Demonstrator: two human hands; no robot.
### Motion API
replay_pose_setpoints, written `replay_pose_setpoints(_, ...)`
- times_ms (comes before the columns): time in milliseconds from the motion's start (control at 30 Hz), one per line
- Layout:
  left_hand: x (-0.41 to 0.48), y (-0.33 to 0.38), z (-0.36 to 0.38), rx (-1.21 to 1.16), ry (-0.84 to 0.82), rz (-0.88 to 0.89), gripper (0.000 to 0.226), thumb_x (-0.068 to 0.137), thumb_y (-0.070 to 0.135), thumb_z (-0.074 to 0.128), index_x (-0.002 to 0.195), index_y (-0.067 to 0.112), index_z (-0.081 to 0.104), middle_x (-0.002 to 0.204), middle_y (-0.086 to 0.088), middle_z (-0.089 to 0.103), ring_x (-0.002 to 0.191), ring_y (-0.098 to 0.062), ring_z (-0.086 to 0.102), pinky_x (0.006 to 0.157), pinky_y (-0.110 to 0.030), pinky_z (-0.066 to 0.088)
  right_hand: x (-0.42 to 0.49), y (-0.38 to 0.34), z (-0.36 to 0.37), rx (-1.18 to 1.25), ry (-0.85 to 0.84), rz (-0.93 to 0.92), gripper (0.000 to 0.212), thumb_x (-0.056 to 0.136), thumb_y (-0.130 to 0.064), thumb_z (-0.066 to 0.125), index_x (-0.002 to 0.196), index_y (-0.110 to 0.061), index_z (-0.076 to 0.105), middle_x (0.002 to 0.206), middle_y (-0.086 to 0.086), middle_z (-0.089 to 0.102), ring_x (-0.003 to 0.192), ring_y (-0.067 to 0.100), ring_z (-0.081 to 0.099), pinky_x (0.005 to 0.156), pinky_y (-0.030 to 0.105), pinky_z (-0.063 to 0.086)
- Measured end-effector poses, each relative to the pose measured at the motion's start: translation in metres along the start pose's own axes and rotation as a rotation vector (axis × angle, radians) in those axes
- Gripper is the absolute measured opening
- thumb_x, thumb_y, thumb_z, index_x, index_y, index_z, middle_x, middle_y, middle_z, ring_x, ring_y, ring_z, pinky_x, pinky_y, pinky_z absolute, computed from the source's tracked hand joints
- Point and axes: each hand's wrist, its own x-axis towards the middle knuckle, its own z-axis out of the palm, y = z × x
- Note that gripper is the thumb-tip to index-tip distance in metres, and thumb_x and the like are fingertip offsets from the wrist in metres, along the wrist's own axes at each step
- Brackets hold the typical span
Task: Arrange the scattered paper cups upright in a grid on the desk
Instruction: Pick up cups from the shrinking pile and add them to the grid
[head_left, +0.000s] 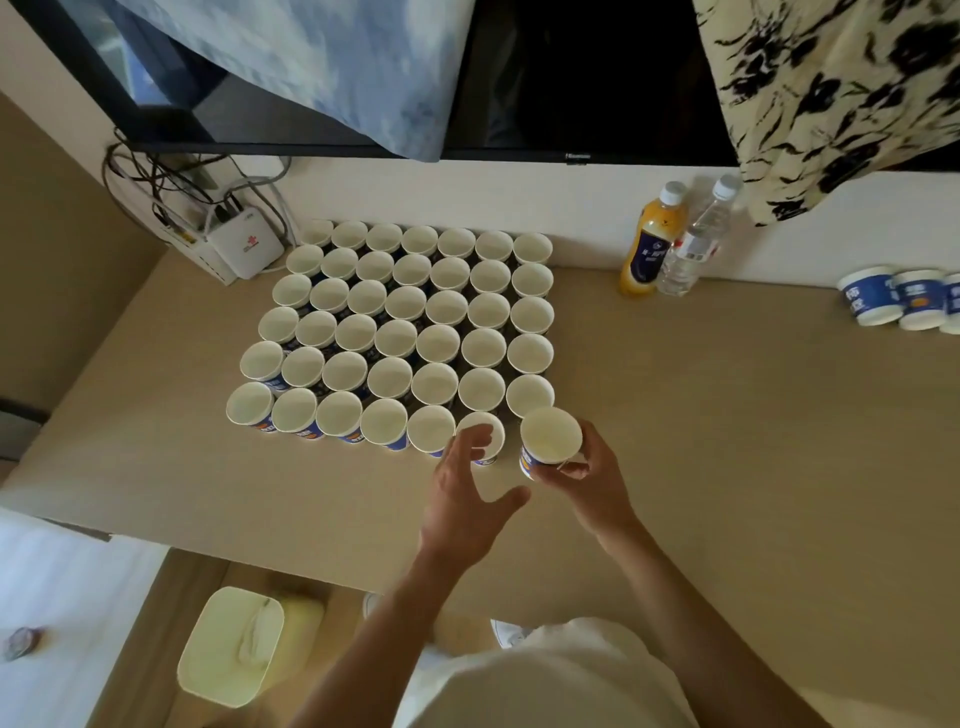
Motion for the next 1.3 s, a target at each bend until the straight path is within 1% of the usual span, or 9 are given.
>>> replay_pose_setpoints(133,-0.003,-0.002,-0.004,-0.001,0.015,-0.031,0.07,0.069,0.025,0.091,0.127,0.022,0.053,0.124,0.019,0.058,0.107,-0.003,0.058,0.083,-0.003,0.038,0.01,0.038,0.004,-0.13,0.011,0.069,0.055,0.067,-0.025,0.088,0.113,-0.036,0.06,0.107,-0.01,0.07,0.092,0.02,0.072,0.086,0.045,0.059)
replay_pose_setpoints(200,-0.005,-0.004,-0.005,-0.001,0.022,-0.04,0.07,0.069,0.025,0.091,0.127,0.023,0.053,0.125,0.018,0.058,0.108,-0.004,0.058,0.083,-0.004,0.039,0.014,0.05,0.007,-0.196,0.01,0.076,0.056,0.065,-0.031,0.086,0.111,-0.037,0.056,0.106,-0.008,0.069,0.088,0.024,0.073,0.08,0.037,0.06)
replay_pose_setpoints(333,-0.005,-0.008,-0.009,0.006,0.044,-0.055,0.069,0.068,0.025,0.091,0.127,0.022,0.054,0.124,0.016,0.059,0.107,-0.005,0.059,0.083,-0.005,0.04,0.024,0.068,0.014,-0.239,0.025,0.06,0.06,0.068,-0.018,0.086,0.114,-0.034,0.052,0.111,0.002,0.068,0.094,0.022,0.073,0.072,0.015,0.052)
replay_pose_setpoints(500,-0.007,-0.011,-0.014,0.031,0.065,-0.061,0.068,0.069,0.027,0.09,0.127,0.023,0.053,0.122,0.018,0.059,0.106,0.0,0.057,0.082,-0.009,0.042,0.035,0.087,0.016,-0.285,0.024,0.047,0.066,0.065,-0.031,0.083,0.122,-0.03,0.05,0.115,0.002,0.067,0.096,0.021,0.073,0.08,0.03,0.06)
replay_pose_setpoints(700,-0.01,-0.012,-0.015,0.044,0.063,-0.07,0.067,0.07,0.029,0.09,0.125,0.024,0.053,0.121,0.018,0.059,0.106,-0.001,0.057,0.081,-0.009,0.042,0.039,0.087,0.019,-0.316,0.045,0.023,0.061,0.067,-0.022,0.081,0.122,-0.022,0.054,0.113,0.002,0.065,0.098,0.022,0.071,0.08,0.024,0.058)
replay_pose_setpoints(867,-0.014,-0.006,-0.013,0.018,0.047,-0.079,0.066,0.069,0.027,0.09,0.125,0.024,0.054,0.122,0.017,0.06,0.105,-0.002,0.058,0.08,-0.005,0.04,0.028,0.089,0.01,-0.347,0.061,0.047,0.077,0.07,-0.003,0.083,0.138,-0.016,0.049,0.134,0.001,0.055,0.117,0.016,0.058,0.087,0.014,0.049)
replay_pose_setpoints(1000,-0.018,0.005,-0.008,-0.002,0.022,-0.046,0.067,0.069,0.029,0.09,0.125,0.022,0.054,0.122,0.017,0.06,0.106,0.004,0.057,0.084,-0.012,0.044,0.008,0.09,-0.005,-0.383,0.129,0.072,0.083,0.072,-0.003,0.084,0.144,-0.01,0.044,0.137,0.006,0.053,0.122,0.013,0.052,0.086,0.019,0.047)
replay_pose_setpoints(1100,-0.019,0.013,-0.004,-0.029,0.011,0.002,0.067,0.066,0.037,0.085,0.124,0.02,0.056,0.119,0.016,0.062,0.105,-0.001,0.06,0.086,-0.024,0.048,-0.007,0.08,-0.015,-0.36,0.204,0.055,0.083,0.073,-0.002,0.083,0.145,-0.011,0.043,0.136,0.005,0.053,0.124,0.016,0.053,0.081,0.014,0.045)
replay_pose_setpoints(1300,-0.029,0.036,0.008,-0.169,-0.017,0.057,0.057,0.074,0.016,0.088,0.122,0.016,0.057,0.118,0.009,0.066,0.105,-0.003,0.062,0.085,-0.016,0.046,-0.047,0.035,-0.038,-0.216,0.321,-0.003,0.072,0.08,-0.004,0.078,0.144,-0.014,0.045,0.133,0.003,0.057,0.12,0.012,0.057,0.087,0.024,0.051)
